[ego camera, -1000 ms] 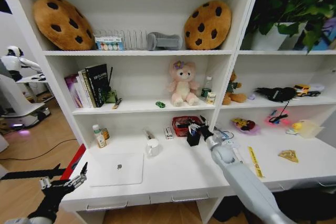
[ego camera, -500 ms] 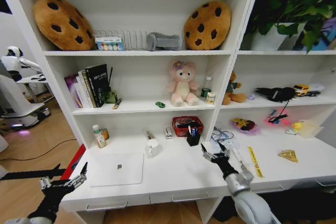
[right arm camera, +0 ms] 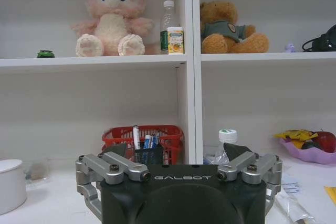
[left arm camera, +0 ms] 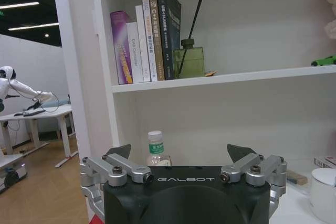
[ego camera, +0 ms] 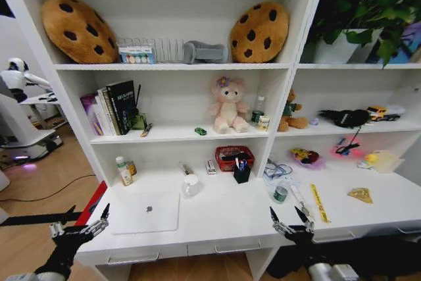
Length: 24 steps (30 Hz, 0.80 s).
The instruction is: Organize the objects on the table.
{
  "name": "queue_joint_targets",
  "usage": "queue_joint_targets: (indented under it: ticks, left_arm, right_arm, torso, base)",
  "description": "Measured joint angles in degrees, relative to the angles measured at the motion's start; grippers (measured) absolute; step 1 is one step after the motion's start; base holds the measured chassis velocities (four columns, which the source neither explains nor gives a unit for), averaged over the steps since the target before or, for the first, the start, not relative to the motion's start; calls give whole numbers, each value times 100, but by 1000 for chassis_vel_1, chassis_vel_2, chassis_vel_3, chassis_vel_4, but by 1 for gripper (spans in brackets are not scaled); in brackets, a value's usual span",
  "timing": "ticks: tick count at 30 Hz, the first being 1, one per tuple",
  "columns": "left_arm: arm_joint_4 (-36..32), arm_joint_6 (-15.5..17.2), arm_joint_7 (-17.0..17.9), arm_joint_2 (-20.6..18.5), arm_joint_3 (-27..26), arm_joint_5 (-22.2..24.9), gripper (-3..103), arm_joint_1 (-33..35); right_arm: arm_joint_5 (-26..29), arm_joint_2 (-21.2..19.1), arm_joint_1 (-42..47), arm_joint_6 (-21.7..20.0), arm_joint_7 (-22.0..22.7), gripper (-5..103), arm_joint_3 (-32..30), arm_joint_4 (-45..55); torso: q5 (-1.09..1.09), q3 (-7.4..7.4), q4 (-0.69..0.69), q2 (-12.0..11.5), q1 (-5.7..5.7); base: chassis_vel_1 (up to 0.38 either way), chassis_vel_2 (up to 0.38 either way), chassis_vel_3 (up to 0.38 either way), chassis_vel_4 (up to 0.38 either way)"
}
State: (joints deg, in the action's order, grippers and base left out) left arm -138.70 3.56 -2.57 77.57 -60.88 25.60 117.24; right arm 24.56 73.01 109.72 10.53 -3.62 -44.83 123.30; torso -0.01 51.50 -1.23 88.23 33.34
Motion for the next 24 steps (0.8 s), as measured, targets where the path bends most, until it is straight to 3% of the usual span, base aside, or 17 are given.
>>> queue_joint_targets:
  ticks: [15,18,22,24]
  left_arm:
    - [0,0,0,1,2,0,100,0]
    - [0,0,0,0,2,0,100,0]
    - [0,0,0,-1,1,0,100,0]
    - [0,0,1,-1,0,0,100,0]
  right_arm:
    - [177,15,-136,189,-196,100,-40,6]
    - [254,-24,-289,163,-167,100,-50,-4]
    - [346,-153,-596,-152,-116,100,-104,-115]
    - [457,-403,-1066,-626,-339,100,-134,-407]
  torso:
    - [5,1,2,-1,0]
    - [1,0,-4,-1,-1]
    - [-1,0,-3,-1,-1]
    - [0,1,1,-1,0]
  base:
    - [-170,-190,170,188]
    - [-25,-66,10,17]
    - [28,42,-31,-61]
    - [53,49,-36,-59]
